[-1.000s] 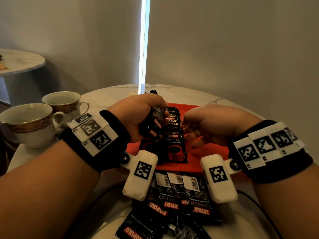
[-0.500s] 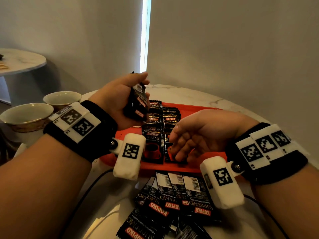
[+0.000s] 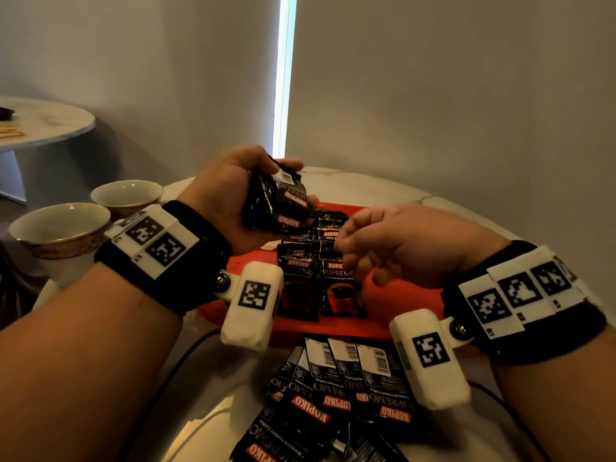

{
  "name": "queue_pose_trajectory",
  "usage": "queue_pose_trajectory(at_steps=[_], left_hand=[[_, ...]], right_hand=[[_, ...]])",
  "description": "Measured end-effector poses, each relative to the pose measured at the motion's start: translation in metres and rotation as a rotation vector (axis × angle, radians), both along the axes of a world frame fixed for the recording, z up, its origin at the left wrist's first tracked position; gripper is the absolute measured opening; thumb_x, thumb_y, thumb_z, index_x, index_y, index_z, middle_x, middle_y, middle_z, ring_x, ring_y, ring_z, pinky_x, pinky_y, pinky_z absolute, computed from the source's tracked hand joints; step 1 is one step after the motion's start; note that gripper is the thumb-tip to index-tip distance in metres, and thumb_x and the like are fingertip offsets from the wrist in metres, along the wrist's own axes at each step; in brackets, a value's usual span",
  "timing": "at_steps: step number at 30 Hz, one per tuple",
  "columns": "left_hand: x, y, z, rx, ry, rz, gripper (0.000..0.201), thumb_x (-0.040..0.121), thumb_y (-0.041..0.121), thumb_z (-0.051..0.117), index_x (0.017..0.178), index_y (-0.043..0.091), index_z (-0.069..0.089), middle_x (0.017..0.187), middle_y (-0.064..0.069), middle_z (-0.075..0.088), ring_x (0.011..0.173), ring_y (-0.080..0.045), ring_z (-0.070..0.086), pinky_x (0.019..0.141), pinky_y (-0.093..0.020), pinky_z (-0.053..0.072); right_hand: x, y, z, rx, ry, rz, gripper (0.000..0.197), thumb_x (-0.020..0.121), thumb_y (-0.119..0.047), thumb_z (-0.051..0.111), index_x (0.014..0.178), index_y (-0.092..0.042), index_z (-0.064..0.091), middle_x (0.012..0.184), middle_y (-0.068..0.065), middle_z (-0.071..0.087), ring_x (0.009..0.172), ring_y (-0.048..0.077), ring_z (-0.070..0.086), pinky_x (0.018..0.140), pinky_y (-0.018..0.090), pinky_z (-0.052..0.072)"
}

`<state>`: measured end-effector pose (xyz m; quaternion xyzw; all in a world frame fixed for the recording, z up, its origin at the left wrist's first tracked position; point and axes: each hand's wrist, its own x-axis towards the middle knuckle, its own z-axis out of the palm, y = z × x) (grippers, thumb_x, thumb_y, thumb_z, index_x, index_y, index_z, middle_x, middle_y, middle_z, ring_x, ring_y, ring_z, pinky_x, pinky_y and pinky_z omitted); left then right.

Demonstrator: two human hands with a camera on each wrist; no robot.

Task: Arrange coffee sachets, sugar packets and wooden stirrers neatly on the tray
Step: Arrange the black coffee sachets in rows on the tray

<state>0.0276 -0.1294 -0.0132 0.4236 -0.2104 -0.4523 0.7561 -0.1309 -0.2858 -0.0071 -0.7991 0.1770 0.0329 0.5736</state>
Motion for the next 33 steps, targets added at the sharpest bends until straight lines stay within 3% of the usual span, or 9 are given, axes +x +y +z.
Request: queue_pose_trajectory(at_steps=[6,11,14,19,21,25,29,31,33], left_hand=[[-0.001,-0.002,0.001,0.007,-0.055,-0.033,0.037,0.095,0.017,0.041,0.124,0.013,0.063,0.106,-0.021,0.072,0.088,-0.033,0.073,0.079,-0.043,0.059],[-0.004,-0.006,-0.003,0.034,-0.089,-0.070,0.048,0.092,0.016,0.045,0.138,0.009,0.057,0.118,-0.019,0.065,0.093,-0.032,0.069,0.083,-0.041,0.057],[-0.004,-0.009,-0.004,0.039,-0.094,-0.051,0.034,0.094,0.014,0.044,0.123,0.011,0.062,0.100,-0.015,0.069,0.079,-0.027,0.071,0.072,-0.036,0.060],[-0.006,-0.007,-0.003,0.062,-0.093,-0.097,0.028,0.093,0.022,0.049,0.108,0.006,0.067,0.087,-0.013,0.068,0.069,-0.024,0.067,0.067,-0.032,0.057],[-0.008,-0.005,-0.002,0.072,-0.095,-0.127,0.033,0.092,0.026,0.049,0.088,0.006,0.076,0.078,-0.010,0.066,0.063,-0.021,0.064,0.064,-0.029,0.056],[-0.002,0.000,0.001,0.086,-0.061,-0.052,0.026,0.090,0.016,0.046,0.110,0.012,0.063,0.079,-0.006,0.057,0.064,-0.018,0.057,0.058,-0.031,0.051],[0.001,-0.001,-0.002,0.050,-0.104,0.026,0.040,0.088,0.005,0.044,0.120,0.017,0.066,0.095,-0.008,0.061,0.080,-0.023,0.059,0.076,-0.041,0.050],[-0.005,-0.002,-0.002,0.053,-0.142,-0.016,0.037,0.090,0.009,0.050,0.123,0.017,0.065,0.109,-0.014,0.066,0.096,-0.033,0.063,0.092,-0.051,0.051],[-0.011,-0.003,-0.001,0.090,-0.195,-0.083,0.032,0.090,0.020,0.059,0.122,0.017,0.064,0.118,-0.020,0.066,0.106,-0.040,0.064,0.097,-0.058,0.048]], right_hand=[[0.000,0.004,0.005,-0.136,-0.418,-0.026,0.036,0.077,0.001,0.078,0.103,-0.024,0.071,0.082,0.002,0.063,0.066,0.014,0.057,0.057,0.029,0.045],[-0.001,0.019,0.006,-0.181,-0.555,-0.081,0.041,0.073,-0.003,0.079,0.100,-0.035,0.077,0.092,-0.002,0.065,0.070,0.002,0.064,0.059,0.014,0.048],[-0.001,0.022,0.005,-0.232,-0.568,-0.094,0.030,0.080,-0.002,0.075,0.099,-0.025,0.076,0.083,-0.007,0.074,0.068,-0.003,0.066,0.058,0.010,0.047],[0.001,0.024,0.004,-0.162,-0.640,-0.107,0.021,0.084,0.003,0.069,0.097,-0.012,0.074,0.073,-0.013,0.074,0.066,-0.007,0.065,0.058,0.008,0.047],[0.002,0.024,0.004,-0.149,-0.695,-0.153,0.016,0.087,0.002,0.067,0.092,-0.011,0.073,0.073,-0.012,0.075,0.066,-0.005,0.066,0.059,0.010,0.048],[0.010,0.009,0.001,-0.201,-0.764,-0.440,0.011,0.094,-0.015,0.068,0.083,-0.019,0.070,0.076,0.000,0.073,0.064,0.013,0.063,0.053,0.029,0.048],[0.013,0.004,-0.002,-0.034,-0.660,-0.448,0.014,0.094,-0.012,0.066,0.081,-0.013,0.064,0.062,0.005,0.060,0.049,0.016,0.049,0.044,0.027,0.037],[0.014,0.007,-0.003,0.011,-0.609,-0.425,0.013,0.094,-0.011,0.067,0.081,-0.012,0.064,0.062,0.004,0.059,0.047,0.013,0.047,0.042,0.024,0.034],[0.015,0.011,-0.006,0.049,-0.577,-0.409,0.012,0.093,-0.010,0.067,0.082,-0.011,0.064,0.061,0.003,0.060,0.046,0.011,0.046,0.040,0.022,0.033]])
